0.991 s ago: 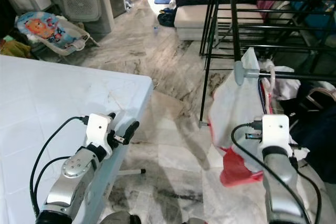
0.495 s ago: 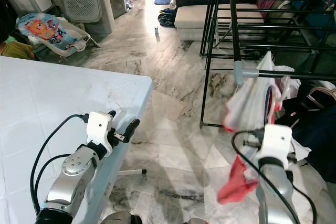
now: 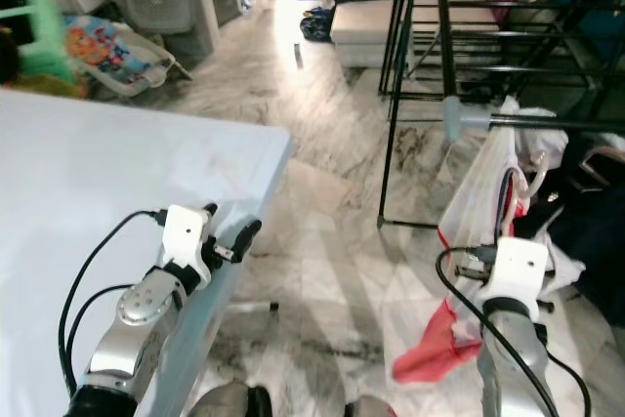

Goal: Hang hanger

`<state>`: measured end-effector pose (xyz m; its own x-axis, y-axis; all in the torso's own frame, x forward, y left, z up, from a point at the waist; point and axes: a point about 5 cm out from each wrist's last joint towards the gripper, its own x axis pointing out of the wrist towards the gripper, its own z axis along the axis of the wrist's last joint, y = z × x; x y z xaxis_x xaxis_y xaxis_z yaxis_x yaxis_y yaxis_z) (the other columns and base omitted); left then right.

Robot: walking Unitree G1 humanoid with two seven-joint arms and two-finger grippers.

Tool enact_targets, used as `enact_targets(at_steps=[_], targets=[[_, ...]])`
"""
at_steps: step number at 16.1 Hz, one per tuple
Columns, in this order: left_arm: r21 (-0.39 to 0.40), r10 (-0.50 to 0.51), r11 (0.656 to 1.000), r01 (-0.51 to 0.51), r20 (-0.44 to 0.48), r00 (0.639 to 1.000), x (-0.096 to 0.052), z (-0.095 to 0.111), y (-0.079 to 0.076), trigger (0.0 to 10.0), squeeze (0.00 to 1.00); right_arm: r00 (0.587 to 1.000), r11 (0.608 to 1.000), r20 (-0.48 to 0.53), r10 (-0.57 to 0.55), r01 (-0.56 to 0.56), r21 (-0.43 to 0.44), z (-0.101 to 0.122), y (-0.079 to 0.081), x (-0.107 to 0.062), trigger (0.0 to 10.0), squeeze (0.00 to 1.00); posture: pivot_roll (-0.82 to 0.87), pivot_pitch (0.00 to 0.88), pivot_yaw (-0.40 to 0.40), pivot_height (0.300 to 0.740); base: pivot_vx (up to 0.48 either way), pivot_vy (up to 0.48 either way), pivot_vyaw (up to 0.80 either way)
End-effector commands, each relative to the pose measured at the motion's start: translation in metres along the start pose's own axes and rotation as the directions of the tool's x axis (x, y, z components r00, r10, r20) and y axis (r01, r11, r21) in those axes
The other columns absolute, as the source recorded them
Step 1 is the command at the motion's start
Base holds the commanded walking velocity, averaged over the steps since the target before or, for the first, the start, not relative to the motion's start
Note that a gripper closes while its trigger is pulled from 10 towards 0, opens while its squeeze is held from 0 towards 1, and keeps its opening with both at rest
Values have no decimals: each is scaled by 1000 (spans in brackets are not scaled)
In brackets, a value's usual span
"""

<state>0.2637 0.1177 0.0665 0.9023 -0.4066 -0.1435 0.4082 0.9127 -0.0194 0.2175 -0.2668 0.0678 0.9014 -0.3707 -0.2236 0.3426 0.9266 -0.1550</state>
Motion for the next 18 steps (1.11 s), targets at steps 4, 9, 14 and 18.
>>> enact_targets(at_steps=[4,9,14,18], targets=[[35,-6,999,5,28,1000,-2,5,3,10000,0,1000,997,14,26,-25,-72,5,12,0,10000,0,-83,0,66,740,0,0,0],[38,-25,999,24,30,999,0,4,0,10000,0,998,997,-49,-34,31,-69,-1,9,3,10000,0,-87,0,68,740,0,-51,0],[38,-35,999,34,23,999,1,3,-2,10000,0,998,998,-67,-5,1,-67,-1,12,6,10000,0,-87,0,64,740,0,-298,0],[42,-37,998,36,16,999,2,1,-3,10000,0,995,995,-71,65,-70,-76,0,21,7,10000,0,-89,0,59,740,0,-444,0]])
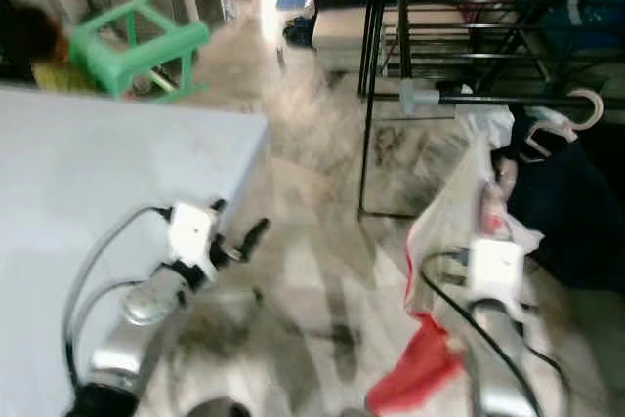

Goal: Hang hanger

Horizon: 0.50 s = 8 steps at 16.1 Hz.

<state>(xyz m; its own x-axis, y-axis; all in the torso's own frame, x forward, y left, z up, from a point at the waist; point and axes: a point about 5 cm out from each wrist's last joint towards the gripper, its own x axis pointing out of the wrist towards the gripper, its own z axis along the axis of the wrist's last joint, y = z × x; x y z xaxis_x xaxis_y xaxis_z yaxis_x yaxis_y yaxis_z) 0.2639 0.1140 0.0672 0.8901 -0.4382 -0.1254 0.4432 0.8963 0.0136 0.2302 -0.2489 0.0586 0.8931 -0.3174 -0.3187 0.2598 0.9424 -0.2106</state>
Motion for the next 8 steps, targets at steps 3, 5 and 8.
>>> enact_targets(at_steps=[3,5,8], targets=[[-2,-3,1000,3,-4,1000,1,-1,-1,10000,0,992,991,15,125,-124,-41,4,11,-3,10000,0,-92,0,59,740,0,-480,0],[0,-4,1000,4,-6,1000,1,-2,-2,10000,0,985,982,6,174,-173,-75,1,17,-6,10000,0,-93,0,58,740,0,-336,0],[-38,30,999,-31,-13,999,2,-3,0,10000,0,978,975,-21,207,-208,-84,-5,19,-10,10000,0,-95,0,56,740,0,-101,0]])
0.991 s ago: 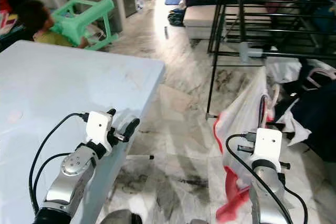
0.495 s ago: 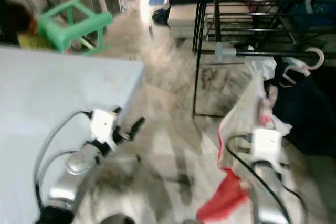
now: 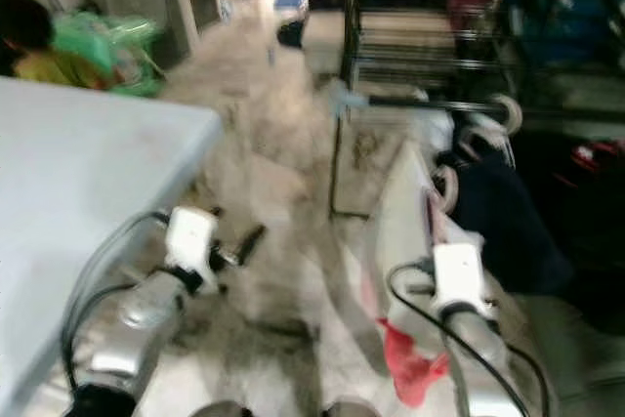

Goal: Hang hanger

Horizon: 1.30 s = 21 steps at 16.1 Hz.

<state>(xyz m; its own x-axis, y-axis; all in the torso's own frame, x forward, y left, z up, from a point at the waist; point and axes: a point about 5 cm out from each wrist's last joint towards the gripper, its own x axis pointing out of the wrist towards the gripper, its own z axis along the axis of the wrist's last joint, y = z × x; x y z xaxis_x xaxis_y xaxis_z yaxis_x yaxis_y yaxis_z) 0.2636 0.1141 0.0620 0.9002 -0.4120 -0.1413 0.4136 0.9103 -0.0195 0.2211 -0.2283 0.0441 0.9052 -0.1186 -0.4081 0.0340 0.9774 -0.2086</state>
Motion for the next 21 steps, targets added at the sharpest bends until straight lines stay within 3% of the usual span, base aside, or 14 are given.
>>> enact_targets(at_steps=[1,4,18,21], targets=[[-11,30,999,-30,-10,1000,2,1,2,10000,0,1000,1000,31,6,-6,-5,7,-1,-1,10000,0,-95,0,56,740,0,0,0],[-2,46,999,-46,-15,999,2,0,3,10000,0,999,999,33,30,-29,-17,8,0,0,10000,0,-94,0,55,740,0,0,0],[14,47,999,-47,-27,999,2,-1,2,10000,0,997,998,45,59,-58,-36,12,3,3,10000,0,-90,0,58,740,-322,0,0],[10,32,999,-32,-8,999,3,1,2,10000,0,997,998,48,52,-50,-38,12,3,3,10000,0,-91,0,60,740,0,0,0]])
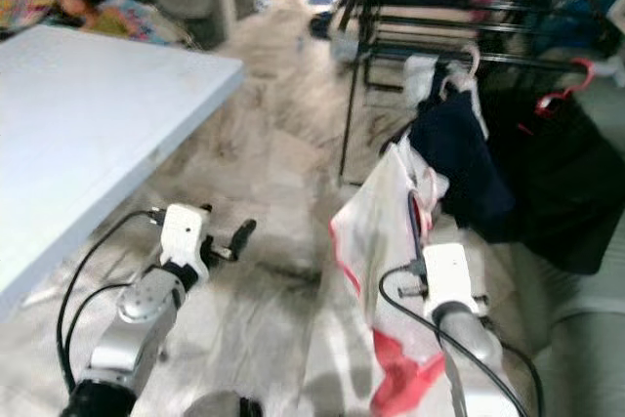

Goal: Hang hanger

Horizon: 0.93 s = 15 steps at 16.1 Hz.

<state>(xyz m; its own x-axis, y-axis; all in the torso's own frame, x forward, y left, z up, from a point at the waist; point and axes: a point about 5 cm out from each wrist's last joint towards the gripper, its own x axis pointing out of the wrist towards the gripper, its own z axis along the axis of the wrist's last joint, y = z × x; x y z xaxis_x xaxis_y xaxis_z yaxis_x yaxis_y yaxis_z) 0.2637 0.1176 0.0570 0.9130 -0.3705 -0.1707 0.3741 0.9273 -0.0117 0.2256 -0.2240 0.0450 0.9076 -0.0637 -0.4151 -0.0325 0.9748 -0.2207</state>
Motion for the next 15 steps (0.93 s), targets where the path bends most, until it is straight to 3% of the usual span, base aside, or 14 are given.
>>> enact_targets(at_steps=[1,5,15], targets=[[25,-20,1000,19,22,1000,3,7,-2,10000,0,999,1000,43,-5,5,0,8,-2,0,10000,0,-92,0,61,740,0,0,0],[28,-34,999,33,25,999,4,7,-3,10000,0,999,1000,48,8,-7,-11,9,0,3,10000,0,-88,0,59,740,0,-269,0],[32,-24,999,24,13,1000,4,4,-4,10000,0,998,999,45,35,-34,-21,5,5,2,10000,0,-86,0,48,740,0,-450,0]])
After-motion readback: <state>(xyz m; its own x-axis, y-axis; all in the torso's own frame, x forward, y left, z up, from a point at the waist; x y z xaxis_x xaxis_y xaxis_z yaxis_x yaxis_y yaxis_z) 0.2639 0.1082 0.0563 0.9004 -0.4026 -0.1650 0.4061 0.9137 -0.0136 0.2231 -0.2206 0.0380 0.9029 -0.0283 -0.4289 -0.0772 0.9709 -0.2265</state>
